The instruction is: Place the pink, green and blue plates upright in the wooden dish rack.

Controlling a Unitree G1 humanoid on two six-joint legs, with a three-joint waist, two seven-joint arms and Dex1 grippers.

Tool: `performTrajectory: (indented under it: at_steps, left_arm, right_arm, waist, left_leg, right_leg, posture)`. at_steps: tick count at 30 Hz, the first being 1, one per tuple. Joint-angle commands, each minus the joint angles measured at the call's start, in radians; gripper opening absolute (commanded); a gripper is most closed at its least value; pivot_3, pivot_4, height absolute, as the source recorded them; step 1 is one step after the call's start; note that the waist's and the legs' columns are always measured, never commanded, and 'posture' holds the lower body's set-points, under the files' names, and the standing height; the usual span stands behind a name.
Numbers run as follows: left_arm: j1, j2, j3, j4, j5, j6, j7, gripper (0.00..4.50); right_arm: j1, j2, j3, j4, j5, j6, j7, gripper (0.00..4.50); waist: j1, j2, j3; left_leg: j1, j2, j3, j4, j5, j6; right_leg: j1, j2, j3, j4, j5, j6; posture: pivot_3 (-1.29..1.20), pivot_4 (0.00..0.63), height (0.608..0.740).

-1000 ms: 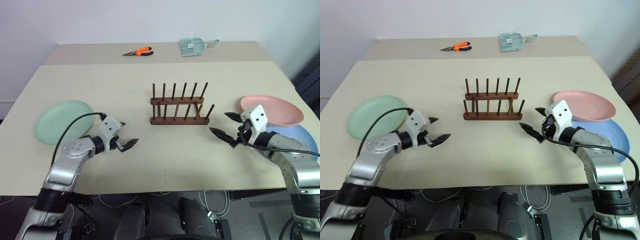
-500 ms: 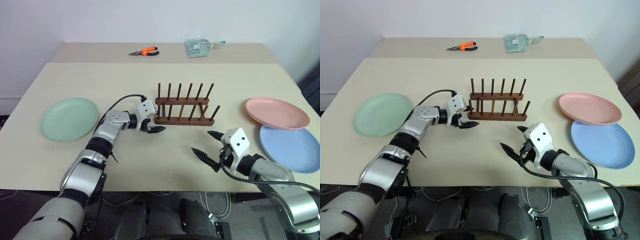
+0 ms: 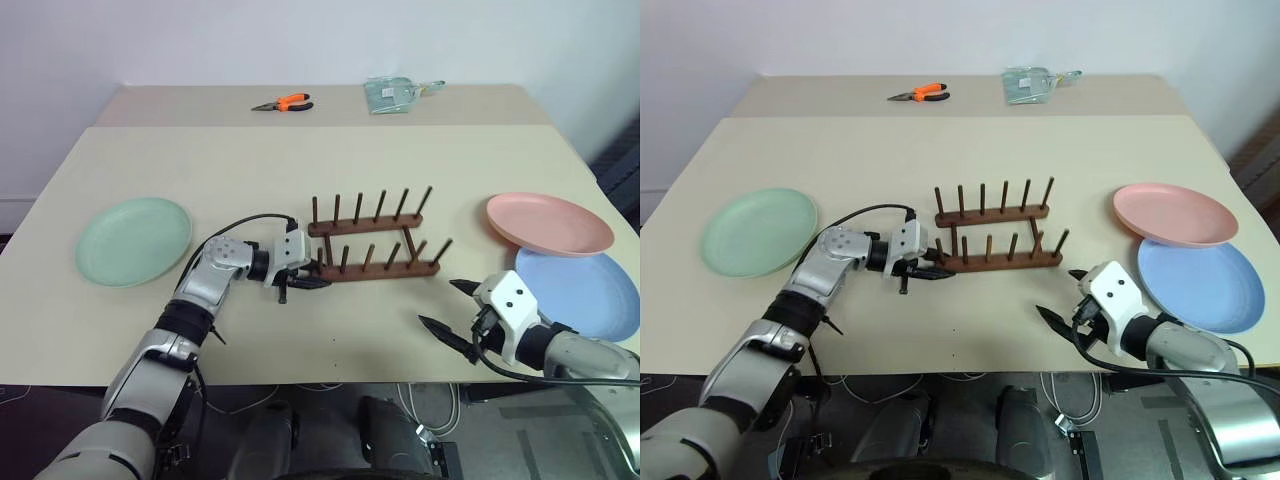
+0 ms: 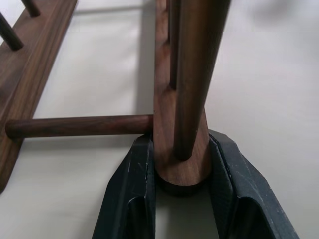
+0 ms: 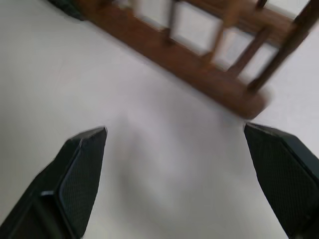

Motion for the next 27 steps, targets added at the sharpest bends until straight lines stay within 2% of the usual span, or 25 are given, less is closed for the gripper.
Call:
performTrajectory:
  at_steps: [1, 2, 5, 6, 8, 13, 14, 15, 20, 24, 27]
  left_arm:
    - [0.040, 0.027, -0.017, -0.135, -0.018, 0.089, -0.022, 1.80]
    - [0.046, 0.030, -0.016, -0.149, -0.015, 0.109, -0.011, 2.11]
    - [0.078, 0.051, 0.008, -0.198, 0.005, 0.168, 0.062, 3.45]
    - [0.098, 0.072, 0.023, -0.228, -0.002, 0.200, 0.075, 3.50]
    - [0.145, 0.120, 0.055, -0.313, -0.044, 0.300, 0.072, 3.50]
    - [0.304, 0.236, 0.082, -0.584, -0.160, 0.491, 0.036, 1.09]
    - [0.327, 0.228, 0.079, -0.624, -0.170, 0.513, 0.061, 0.67]
    - [0.341, 0.223, 0.077, -0.653, -0.177, 0.531, 0.080, 0.07]
    - [0.337, 0.045, -0.005, -0.622, -0.040, 0.473, 0.347, 0.03]
    - [0.280, -0.080, -0.019, -0.493, 0.068, 0.465, 0.564, 0.03]
    - [0.233, -0.131, -0.001, -0.411, 0.090, 0.470, 0.656, 0.03]
  right_arm:
    - [0.040, -0.040, -0.053, -0.006, 0.005, -0.007, 0.046, 4.50]
    - [0.050, -0.047, -0.057, 0.000, -0.001, -0.009, 0.053, 4.50]
    - [0.086, -0.068, -0.081, 0.015, -0.010, -0.013, 0.076, 4.50]
    - [0.103, -0.073, -0.091, 0.013, -0.006, -0.009, 0.088, 3.93]
    - [0.136, -0.084, -0.095, 0.002, -0.005, -0.016, 0.116, 3.18]
    - [0.129, -0.061, -0.023, 0.005, -0.018, -0.050, 0.121, 0.61]
    - [0.111, -0.052, 0.011, 0.020, -0.042, -0.067, 0.108, 0.18]
    - [0.098, -0.046, 0.034, 0.031, -0.061, -0.079, 0.098, 0.00]
    - [-0.085, 0.032, 0.193, 0.213, -0.220, -0.150, -0.022, 0.00]
    - [-0.224, 0.094, 0.255, 0.331, -0.323, -0.173, -0.123, 0.00]
    - [-0.315, 0.136, 0.271, 0.399, -0.363, -0.174, -0.180, 0.00]
  waist:
    - [0.003, 0.000, 0.000]
    - [0.005, 0.000, 0.000]
    - [0.003, 0.000, 0.000]
    - [0.003, 0.000, 0.000]
    - [-0.002, 0.001, 0.000]
    - [-0.018, 0.002, -0.001]
    - [-0.019, 0.002, -0.001]
    - [-0.017, 0.002, -0.001]
    - [0.005, 0.002, -0.001]
    - [0.002, -0.001, -0.003]
    - [0.001, -0.001, -0.004]
  left_leg:
    - [0.000, 0.000, 0.000, 0.000, 0.000, 0.000]
    - [0.000, 0.000, 0.000, 0.000, 0.000, 0.000]
    - [0.000, 0.000, 0.000, 0.001, 0.000, 0.000]
    - [0.000, 0.000, 0.000, 0.001, 0.000, 0.000]
    - [0.000, 0.000, 0.000, 0.000, 0.000, 0.000]
    - [0.001, 0.002, 0.000, -0.001, -0.001, 0.001]
    - [0.001, 0.002, 0.000, -0.001, -0.001, 0.001]
    - [0.001, 0.002, 0.000, 0.000, -0.001, 0.001]
    - [-0.001, 0.001, 0.000, 0.002, -0.001, 0.001]
    - [0.001, -0.001, 0.000, 0.002, -0.001, 0.000]
    - [0.002, -0.001, 0.000, 0.003, 0.000, 0.000]
  right_leg:
    - [0.000, 0.000, 0.000, 0.000, -0.001, 0.000]
    - [0.000, 0.000, 0.000, 0.000, -0.003, 0.001]
    - [0.001, -0.001, 0.000, -0.001, -0.004, 0.000]
    - [0.001, -0.001, 0.000, -0.001, -0.004, 0.000]
    - [0.000, 0.000, 0.000, -0.001, -0.004, 0.001]
    - [-0.001, 0.000, 0.000, 0.001, -0.004, 0.000]
    - [-0.001, 0.000, 0.000, 0.001, -0.004, 0.000]
    - [0.000, -0.001, 0.000, 0.000, -0.005, 0.000]
    - [0.002, -0.002, 0.001, -0.002, -0.005, 0.000]
    - [0.002, -0.001, 0.000, -0.001, -0.004, 0.000]
    - [0.002, -0.001, 0.001, 0.001, -0.003, -0.001]
  posture:
    - [0.00, 0.150, 0.740]
    - [0.00, 0.150, 0.740]
    - [0.00, 0.150, 0.740]
    - [0.00, 0.150, 0.740]
    - [0.00, 0.150, 0.740]
    - [0.00, 0.150, 0.740]
    - [0.00, 0.150, 0.740]
    - [0.00, 0.150, 0.740]
    - [0.00, 0.150, 0.740]
    - [0.00, 0.150, 0.740]
    - [0.00, 0.150, 0.740]
